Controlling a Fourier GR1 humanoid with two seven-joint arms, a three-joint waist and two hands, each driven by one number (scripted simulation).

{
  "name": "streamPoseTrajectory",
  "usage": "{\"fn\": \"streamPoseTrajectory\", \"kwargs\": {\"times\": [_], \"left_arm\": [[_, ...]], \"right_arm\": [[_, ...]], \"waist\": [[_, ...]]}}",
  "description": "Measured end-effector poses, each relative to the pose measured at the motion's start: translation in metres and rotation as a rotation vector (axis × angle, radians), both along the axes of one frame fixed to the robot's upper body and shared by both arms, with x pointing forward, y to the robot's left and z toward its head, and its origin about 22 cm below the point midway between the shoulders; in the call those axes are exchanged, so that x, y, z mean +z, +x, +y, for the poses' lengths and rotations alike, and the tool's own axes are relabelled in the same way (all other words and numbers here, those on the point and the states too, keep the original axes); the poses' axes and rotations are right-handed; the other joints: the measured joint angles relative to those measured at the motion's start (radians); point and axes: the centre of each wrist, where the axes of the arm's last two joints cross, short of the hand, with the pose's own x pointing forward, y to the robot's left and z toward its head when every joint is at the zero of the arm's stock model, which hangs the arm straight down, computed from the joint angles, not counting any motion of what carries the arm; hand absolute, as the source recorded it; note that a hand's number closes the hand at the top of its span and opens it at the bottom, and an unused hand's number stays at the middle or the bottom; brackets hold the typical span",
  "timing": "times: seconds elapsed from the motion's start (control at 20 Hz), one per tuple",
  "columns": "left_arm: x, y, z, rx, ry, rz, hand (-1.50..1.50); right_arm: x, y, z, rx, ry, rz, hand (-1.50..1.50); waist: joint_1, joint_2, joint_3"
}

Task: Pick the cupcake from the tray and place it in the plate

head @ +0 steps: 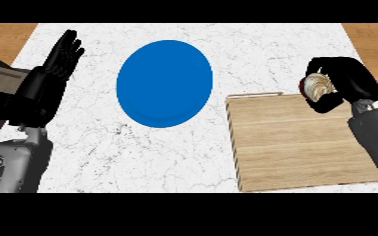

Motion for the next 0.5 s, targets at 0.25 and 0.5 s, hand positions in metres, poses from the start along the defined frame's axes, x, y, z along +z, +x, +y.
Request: {"fn": "streamPoseTrajectory", "kwargs": {"times": [0.25, 0.5], "left_arm": [[0.001, 0.0, 0.006, 0.013, 0.005, 0.004, 0.0], [0.0, -0.005, 0.008, 0.016, 0.005, 0.006, 0.0]], "right_arm": [[0.025, 0.008, 0.031, 0.203, 0.179, -0.109, 1.5], [0.053, 0.007, 0.067, 0.348, 0.355, -0.153, 1.5]], "waist": [[-0.01, -0.005, -0.001], [-0.015, -0.008, -0.002]]}}
